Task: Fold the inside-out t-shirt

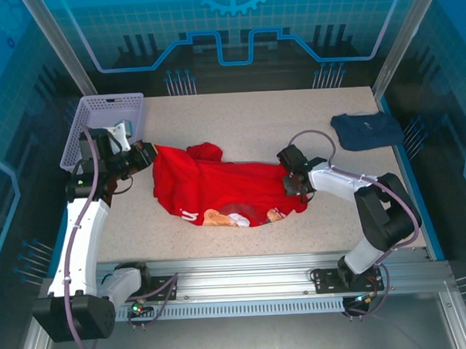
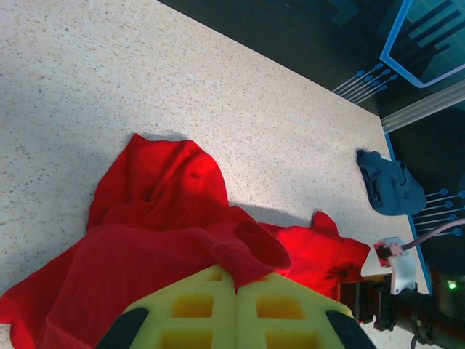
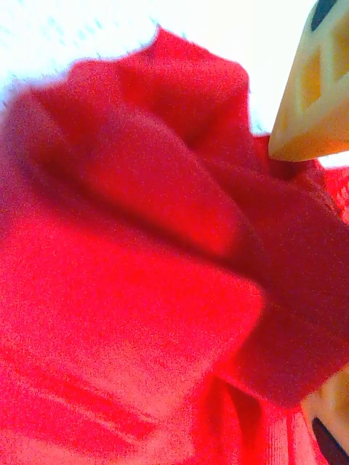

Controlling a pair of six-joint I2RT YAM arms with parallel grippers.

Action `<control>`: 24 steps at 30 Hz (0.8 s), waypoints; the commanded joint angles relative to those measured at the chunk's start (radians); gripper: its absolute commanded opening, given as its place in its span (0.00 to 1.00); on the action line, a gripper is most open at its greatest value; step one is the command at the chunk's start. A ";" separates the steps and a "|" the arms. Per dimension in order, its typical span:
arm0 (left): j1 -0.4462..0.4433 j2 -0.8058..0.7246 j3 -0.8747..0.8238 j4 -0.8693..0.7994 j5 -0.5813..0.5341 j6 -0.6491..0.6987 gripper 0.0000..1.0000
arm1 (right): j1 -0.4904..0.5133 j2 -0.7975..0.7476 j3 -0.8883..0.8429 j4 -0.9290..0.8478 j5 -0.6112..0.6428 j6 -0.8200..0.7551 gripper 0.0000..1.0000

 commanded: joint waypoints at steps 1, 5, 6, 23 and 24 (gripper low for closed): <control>0.043 -0.023 -0.006 0.018 -0.007 -0.010 0.00 | -0.062 -0.005 0.056 -0.015 0.017 -0.015 0.48; 0.059 -0.011 -0.006 0.022 0.008 -0.017 0.00 | -0.129 -0.009 0.083 -0.034 0.000 -0.034 0.44; 0.059 -0.010 -0.006 0.022 0.008 -0.015 0.00 | -0.137 -0.013 0.084 -0.035 -0.001 -0.038 0.43; 0.064 0.000 -0.013 0.033 0.028 -0.019 0.00 | -0.198 -0.002 0.040 0.021 -0.192 -0.044 0.23; 0.064 -0.001 -0.012 0.034 0.028 -0.018 0.00 | -0.198 0.002 0.042 0.022 -0.196 -0.044 0.22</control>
